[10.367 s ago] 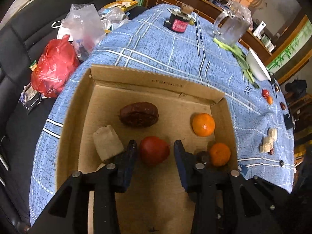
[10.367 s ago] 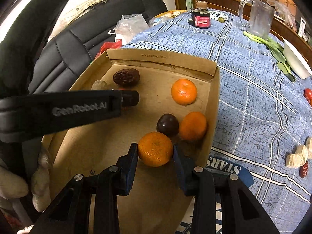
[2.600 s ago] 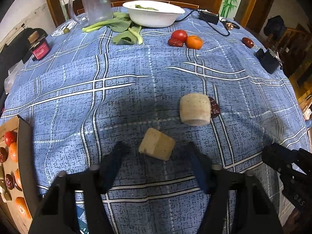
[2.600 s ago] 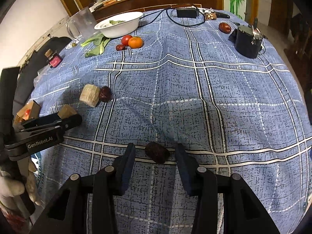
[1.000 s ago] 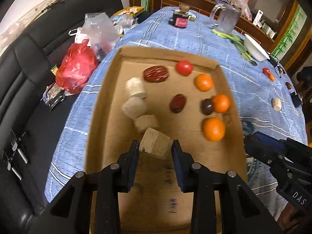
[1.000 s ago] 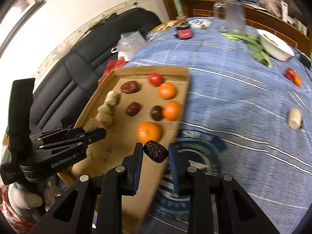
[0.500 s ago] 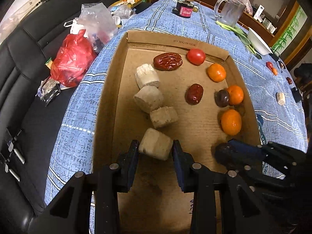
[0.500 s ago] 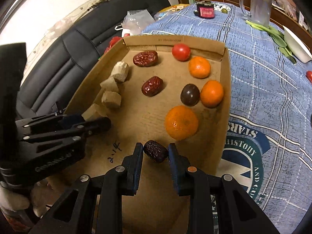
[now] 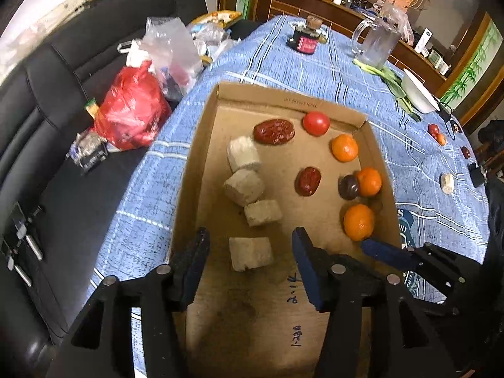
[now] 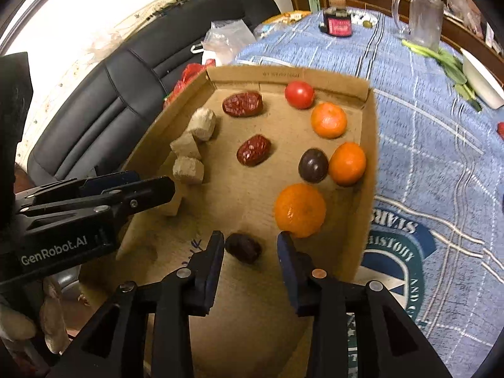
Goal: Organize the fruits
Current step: 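Carry the chunk and date into the box and open both tools, then move both open tools from the box back toward the last fruits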
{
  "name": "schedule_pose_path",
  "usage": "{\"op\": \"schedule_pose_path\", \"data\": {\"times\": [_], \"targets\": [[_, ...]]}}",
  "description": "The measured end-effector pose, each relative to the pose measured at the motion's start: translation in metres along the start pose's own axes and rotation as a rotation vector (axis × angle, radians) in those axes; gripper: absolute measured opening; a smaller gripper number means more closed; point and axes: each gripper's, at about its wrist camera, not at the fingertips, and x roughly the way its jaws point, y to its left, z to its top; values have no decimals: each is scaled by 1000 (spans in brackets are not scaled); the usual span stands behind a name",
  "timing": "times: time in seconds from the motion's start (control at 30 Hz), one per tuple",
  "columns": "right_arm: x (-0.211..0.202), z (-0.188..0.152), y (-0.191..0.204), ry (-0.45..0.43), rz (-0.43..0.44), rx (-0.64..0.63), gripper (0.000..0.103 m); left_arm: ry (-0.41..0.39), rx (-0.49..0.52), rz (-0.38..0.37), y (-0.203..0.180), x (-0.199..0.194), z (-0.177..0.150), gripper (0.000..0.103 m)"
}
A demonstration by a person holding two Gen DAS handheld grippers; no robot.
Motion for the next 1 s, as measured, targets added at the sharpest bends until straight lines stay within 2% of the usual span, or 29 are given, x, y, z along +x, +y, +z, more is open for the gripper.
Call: {"op": "schedule_pose_path", "data": {"times": [0.27, 0.83, 1.0], "targets": [[-32, -3, -27, -68, -15, 63, 43, -95, 74, 109, -34, -26, 4, 60], [-75, -29, -88, -108, -37, 149, 44, -138, 190, 153, -119, -38, -8, 61], [-84, -37, -104, -108, -41, 159, 46, -139, 201, 154, -141, -37, -14, 65]]}}
